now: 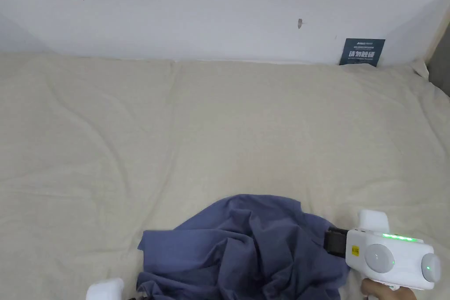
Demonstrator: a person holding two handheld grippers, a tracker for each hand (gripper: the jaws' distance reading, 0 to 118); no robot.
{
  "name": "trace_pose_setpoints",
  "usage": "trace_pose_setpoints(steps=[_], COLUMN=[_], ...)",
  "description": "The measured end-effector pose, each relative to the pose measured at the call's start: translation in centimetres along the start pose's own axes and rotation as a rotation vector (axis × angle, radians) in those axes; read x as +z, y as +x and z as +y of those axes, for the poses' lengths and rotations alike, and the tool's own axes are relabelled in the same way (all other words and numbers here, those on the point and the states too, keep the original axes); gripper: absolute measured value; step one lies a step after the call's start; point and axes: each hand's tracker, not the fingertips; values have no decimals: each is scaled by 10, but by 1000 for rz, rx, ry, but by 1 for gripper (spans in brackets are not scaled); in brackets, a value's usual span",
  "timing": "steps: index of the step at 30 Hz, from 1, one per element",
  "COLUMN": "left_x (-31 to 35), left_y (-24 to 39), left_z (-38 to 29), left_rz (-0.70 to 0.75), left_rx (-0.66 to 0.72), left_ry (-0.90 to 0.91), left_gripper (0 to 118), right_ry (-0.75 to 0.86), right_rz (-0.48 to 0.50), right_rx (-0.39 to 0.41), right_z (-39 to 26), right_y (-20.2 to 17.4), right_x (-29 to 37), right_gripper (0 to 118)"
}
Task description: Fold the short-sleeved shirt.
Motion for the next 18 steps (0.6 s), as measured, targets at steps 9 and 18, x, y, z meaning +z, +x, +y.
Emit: trace_pose_setpoints(steps=[9,18], left_x=[-4,21], left_y=[-6,-12], left_z=[-1,42], left_rz=[-5,-224], left_rx=[26,200], left_ry=[-22,103], left_gripper=[4,4], right_ry=[-66,193], right_rz=[26,108], right_rx=[61,66], right_z=[-3,27], right_y=[-10,-19], right_x=[-19,99], right_gripper=[13,13])
